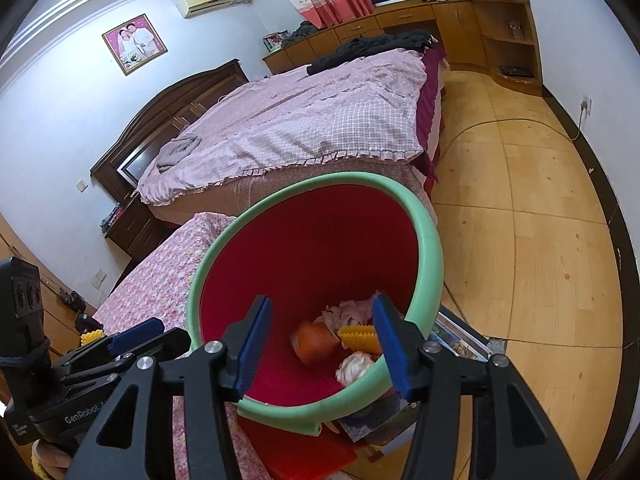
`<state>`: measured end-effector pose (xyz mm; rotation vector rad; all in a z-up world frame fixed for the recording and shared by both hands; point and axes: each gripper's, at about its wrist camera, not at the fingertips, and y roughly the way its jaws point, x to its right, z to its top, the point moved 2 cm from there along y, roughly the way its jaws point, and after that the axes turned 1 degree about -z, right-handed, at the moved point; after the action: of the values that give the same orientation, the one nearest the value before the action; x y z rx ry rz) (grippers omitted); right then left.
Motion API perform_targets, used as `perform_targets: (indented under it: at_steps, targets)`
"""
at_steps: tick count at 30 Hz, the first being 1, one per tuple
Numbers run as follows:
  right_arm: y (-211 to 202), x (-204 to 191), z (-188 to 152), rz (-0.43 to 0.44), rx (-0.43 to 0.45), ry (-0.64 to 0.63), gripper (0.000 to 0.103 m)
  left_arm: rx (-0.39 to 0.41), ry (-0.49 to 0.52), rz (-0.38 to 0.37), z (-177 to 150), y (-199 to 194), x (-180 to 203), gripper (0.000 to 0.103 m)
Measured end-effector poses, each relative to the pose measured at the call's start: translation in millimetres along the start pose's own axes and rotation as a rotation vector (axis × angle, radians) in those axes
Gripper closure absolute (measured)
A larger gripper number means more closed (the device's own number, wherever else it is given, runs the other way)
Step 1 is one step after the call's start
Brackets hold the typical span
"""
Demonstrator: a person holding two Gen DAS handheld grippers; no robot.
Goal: Collect trash
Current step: 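Open both tools to drop the box and bag into the bucket, then grasp the white medicine box with the left tool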
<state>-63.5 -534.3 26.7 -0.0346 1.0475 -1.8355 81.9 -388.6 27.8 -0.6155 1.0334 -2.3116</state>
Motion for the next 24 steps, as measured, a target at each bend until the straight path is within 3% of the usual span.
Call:
perform_targets:
  at_steps: [11, 24]
  targets:
    - [-19, -28, -13, 0.037, 0.005, -0.023, 0.044, 0.025, -0.077, 0.058, -21, -37, -35, 0.043]
    - [-24, -81, -37, 0.112, -0.022, -0.07, 0.041, 0.087, -0.22, 0.197, -53, -100, -110, 0.043]
